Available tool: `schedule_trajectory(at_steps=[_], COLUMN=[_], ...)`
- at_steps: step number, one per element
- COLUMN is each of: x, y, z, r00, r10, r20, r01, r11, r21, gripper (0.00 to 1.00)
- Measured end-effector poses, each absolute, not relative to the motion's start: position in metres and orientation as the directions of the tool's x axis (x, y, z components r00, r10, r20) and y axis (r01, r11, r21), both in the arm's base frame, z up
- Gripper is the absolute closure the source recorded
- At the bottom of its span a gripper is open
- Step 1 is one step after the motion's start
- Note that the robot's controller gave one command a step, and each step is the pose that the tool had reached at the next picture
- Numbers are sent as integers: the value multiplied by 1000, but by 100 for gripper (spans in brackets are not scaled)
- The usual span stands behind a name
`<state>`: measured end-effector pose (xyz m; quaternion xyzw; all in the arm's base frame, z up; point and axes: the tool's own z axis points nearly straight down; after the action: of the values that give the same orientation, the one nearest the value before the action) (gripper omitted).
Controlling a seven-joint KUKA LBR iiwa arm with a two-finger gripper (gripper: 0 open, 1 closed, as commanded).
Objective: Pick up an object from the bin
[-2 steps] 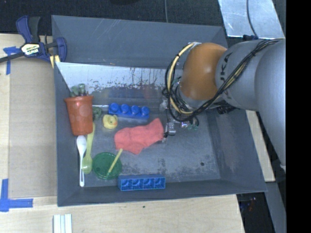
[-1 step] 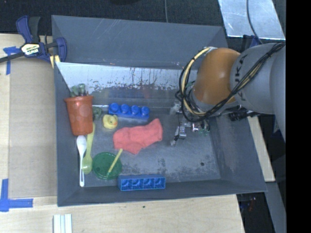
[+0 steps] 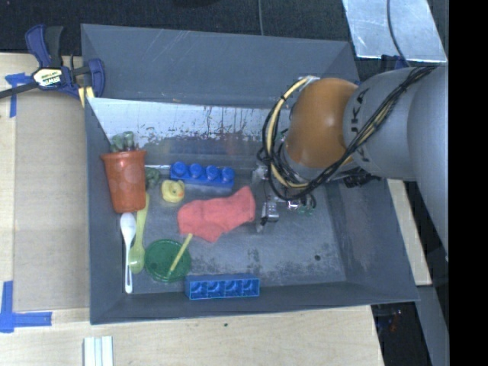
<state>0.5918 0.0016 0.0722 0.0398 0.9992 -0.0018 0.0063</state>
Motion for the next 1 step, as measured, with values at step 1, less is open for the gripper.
schedule_trajectory(at_steps=[1], x=[592], y=[64], z=[72], r00=[-999], r10=[28], r20=[-16], r01=[28], r11=[1000], r21=[-1], gripper=[0])
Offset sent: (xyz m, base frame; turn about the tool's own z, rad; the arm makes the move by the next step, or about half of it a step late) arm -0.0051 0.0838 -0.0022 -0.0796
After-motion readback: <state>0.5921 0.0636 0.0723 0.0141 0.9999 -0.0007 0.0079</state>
